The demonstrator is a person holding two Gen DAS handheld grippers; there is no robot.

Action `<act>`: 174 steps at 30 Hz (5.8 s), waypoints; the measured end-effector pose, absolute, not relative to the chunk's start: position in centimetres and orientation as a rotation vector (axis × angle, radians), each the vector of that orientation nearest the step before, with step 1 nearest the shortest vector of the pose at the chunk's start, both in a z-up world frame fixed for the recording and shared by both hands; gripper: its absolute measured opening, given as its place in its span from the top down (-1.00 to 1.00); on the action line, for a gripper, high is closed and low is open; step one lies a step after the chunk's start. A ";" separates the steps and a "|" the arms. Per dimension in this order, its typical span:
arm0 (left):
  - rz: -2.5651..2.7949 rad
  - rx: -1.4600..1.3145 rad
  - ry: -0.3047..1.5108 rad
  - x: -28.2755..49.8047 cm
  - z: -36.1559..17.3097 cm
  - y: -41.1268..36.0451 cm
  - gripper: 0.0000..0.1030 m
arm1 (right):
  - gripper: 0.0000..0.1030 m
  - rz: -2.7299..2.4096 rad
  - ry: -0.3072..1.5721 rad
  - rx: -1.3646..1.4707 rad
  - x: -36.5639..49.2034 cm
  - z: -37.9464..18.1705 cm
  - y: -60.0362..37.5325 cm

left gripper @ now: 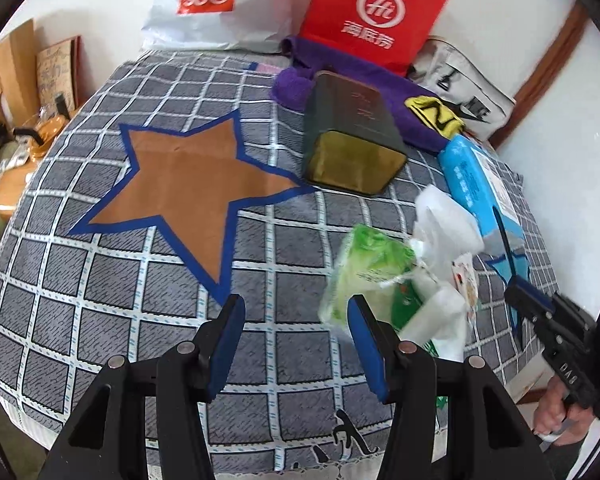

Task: Organize soft objects
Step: 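Lift the black watch strap with the right tool while the left tool closes on the green tissue pack, then carry the strap in the right tool while the left tool carries the tissue pack to the purple towel, then open the right tool over the purple towel while the left tool releases the tissue pack there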

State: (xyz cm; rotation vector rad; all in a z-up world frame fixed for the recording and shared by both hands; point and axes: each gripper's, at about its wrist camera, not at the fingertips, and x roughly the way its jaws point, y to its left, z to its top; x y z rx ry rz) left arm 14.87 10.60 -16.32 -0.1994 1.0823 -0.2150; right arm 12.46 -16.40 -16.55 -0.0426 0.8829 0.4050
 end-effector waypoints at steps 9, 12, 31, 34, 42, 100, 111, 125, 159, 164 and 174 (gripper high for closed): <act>-0.166 -0.201 1.027 15.2 -15.7 9.7 -0.18 | 0.64 0.329 0.858 -0.029 10.9 -16.0 -20.6; -0.183 -0.166 1.041 16.5 -16.2 8.4 -0.18 | 0.64 0.310 0.862 -0.026 10.6 -16.4 -21.7; -0.179 -0.095 1.098 18.6 -18.5 6.0 -0.05 | 0.63 0.276 0.901 0.014 11.2 -18.2 -24.6; -0.138 -0.121 1.101 18.4 -18.5 7.9 -0.04 | 0.64 0.281 0.902 0.013 11.4 -18.4 -24.5; -0.070 -0.115 1.107 18.1 -18.6 10.0 -0.21 | 0.63 0.267 0.906 -0.020 11.7 -18.8 -24.3; -0.044 -0.256 0.959 26.2 -8.6 8.1 0.04 | 0.61 0.350 0.763 0.006 22.4 -7.9 -24.3; -0.035 -0.258 0.957 32.0 -8.0 7.6 0.03 | 0.61 0.367 0.742 -0.024 30.5 -7.6 -22.6; -0.058 -0.298 0.990 39.6 -9.7 6.6 0.03 | 0.61 0.376 0.778 -0.035 38.7 -10.5 -22.2; -0.091 -0.284 1.214 47.8 -18.1 3.3 0.03 | 0.70 0.381 0.988 -0.089 45.5 -18.8 -22.2; -0.115 -0.312 1.211 47.8 -18.4 3.3 -0.33 | 0.59 0.372 0.980 -0.066 45.5 -18.4 -22.5; -0.083 -0.280 1.183 45.4 -15.3 3.1 -0.36 | -0.03 0.321 0.975 -0.078 44.1 -17.0 -22.5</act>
